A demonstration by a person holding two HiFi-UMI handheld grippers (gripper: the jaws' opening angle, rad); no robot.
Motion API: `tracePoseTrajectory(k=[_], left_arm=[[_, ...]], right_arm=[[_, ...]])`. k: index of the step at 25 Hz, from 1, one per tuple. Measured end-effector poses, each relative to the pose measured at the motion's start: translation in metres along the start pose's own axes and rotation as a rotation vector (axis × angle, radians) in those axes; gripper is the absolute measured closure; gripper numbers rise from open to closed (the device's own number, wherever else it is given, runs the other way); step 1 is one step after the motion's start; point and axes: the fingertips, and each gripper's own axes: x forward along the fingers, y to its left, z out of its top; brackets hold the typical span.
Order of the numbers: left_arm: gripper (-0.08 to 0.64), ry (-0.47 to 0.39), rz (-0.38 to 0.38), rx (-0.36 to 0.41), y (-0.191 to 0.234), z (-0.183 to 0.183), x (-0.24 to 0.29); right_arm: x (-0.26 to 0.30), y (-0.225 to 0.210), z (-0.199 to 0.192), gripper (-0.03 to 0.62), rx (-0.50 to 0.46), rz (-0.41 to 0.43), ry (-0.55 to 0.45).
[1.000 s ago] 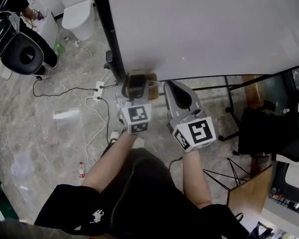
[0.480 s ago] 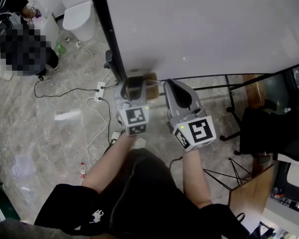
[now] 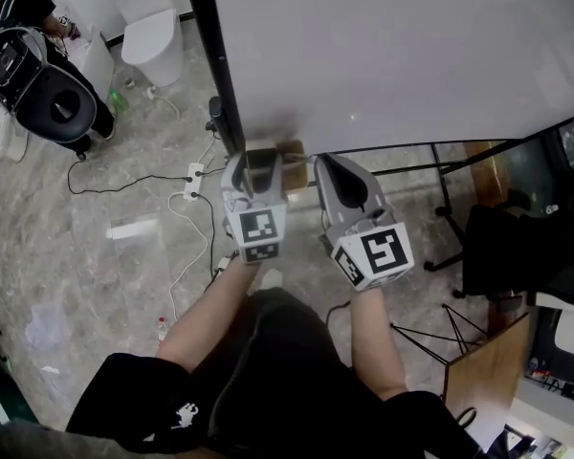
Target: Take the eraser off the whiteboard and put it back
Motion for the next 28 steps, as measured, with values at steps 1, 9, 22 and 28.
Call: tracePoseTrajectory(k=[1,9,22,28], left_arm=[[0.318,-0.005,-0.004,0.001,0.000,0.002,-0.001],[0.318,-0.046,-0.049,0.008,0.000,0.020,-0.014],[0.318,-0.135,-0.232,0.019,-0.005,0.070,-0.041],[0.318,-0.168,-0.336,0.013,0.006,0.093,-0.054]], right_arm=[[0.000,0.001,0.001,0.583,-0.001,-0.001,-0.003],[-0.003,0.008,0.007,0.583,-0.003,-0.029,-0.021],[-0.011,0.011,0.016,0.583,-0.001,-0.138,-0.048],[-0.016,0.016,0.021,0.581,-0.001,-0.199,-0.063]])
